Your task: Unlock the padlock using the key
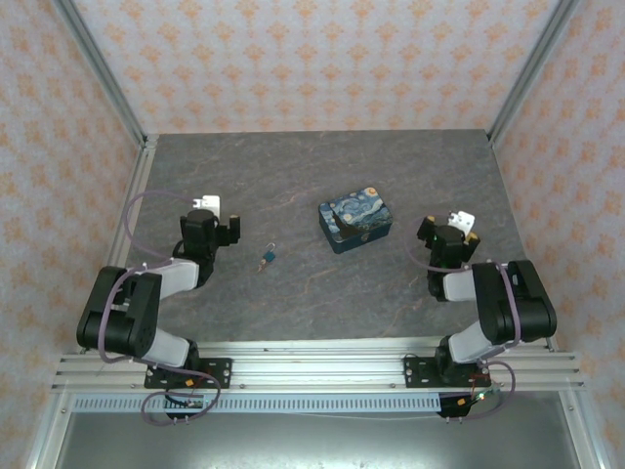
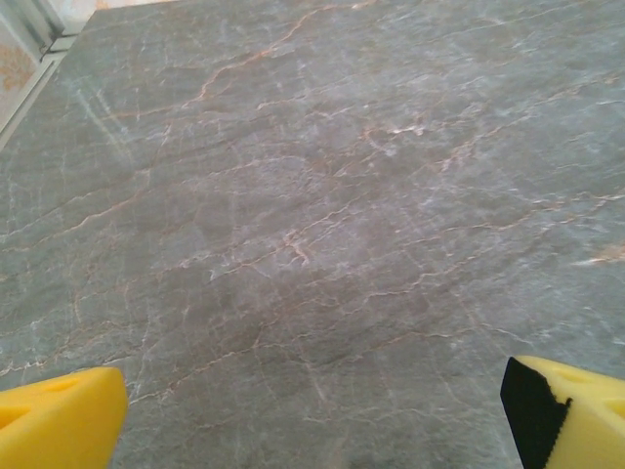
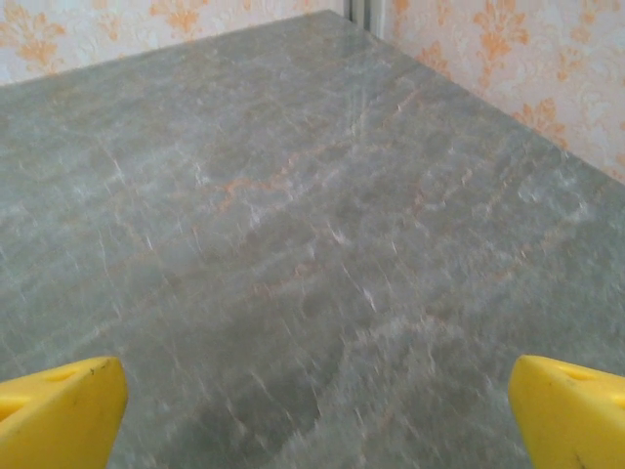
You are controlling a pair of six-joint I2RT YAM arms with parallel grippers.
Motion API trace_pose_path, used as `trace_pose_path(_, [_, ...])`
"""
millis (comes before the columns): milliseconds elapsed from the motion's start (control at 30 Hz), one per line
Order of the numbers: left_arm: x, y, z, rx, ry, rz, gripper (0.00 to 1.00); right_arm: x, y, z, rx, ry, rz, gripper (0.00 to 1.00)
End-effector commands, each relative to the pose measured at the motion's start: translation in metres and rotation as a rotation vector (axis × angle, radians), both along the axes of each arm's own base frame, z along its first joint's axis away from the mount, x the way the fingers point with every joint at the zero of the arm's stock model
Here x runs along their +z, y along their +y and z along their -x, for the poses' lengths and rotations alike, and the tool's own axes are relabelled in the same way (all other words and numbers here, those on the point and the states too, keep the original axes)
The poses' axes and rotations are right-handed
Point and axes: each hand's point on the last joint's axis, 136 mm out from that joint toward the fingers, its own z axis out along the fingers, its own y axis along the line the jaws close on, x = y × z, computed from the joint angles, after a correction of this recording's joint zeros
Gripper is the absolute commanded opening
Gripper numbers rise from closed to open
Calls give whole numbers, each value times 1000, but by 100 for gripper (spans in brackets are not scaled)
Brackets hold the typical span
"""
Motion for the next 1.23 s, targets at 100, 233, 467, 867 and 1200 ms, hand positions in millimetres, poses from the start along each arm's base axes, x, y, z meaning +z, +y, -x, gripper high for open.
trace_pose_path(100, [7, 17, -3, 70, -101, 35, 100, 8, 1, -12, 12, 6, 0, 100])
trace_pose_path(233, [9, 17, -3, 69, -120, 30, 100, 8, 1, -12, 13, 1, 3, 100])
trace_pose_path(467, [9, 16, -3, 67, -111, 31, 100, 8, 2, -12, 13, 9, 20, 100])
trace_pose_path(867, [8, 16, -4, 66, -110, 32, 100, 8, 4, -13, 18, 14, 26, 100])
trace_pose_path(1200, [8, 16, -4, 66, -111, 32, 100, 9, 5, -13, 17, 13, 27, 100])
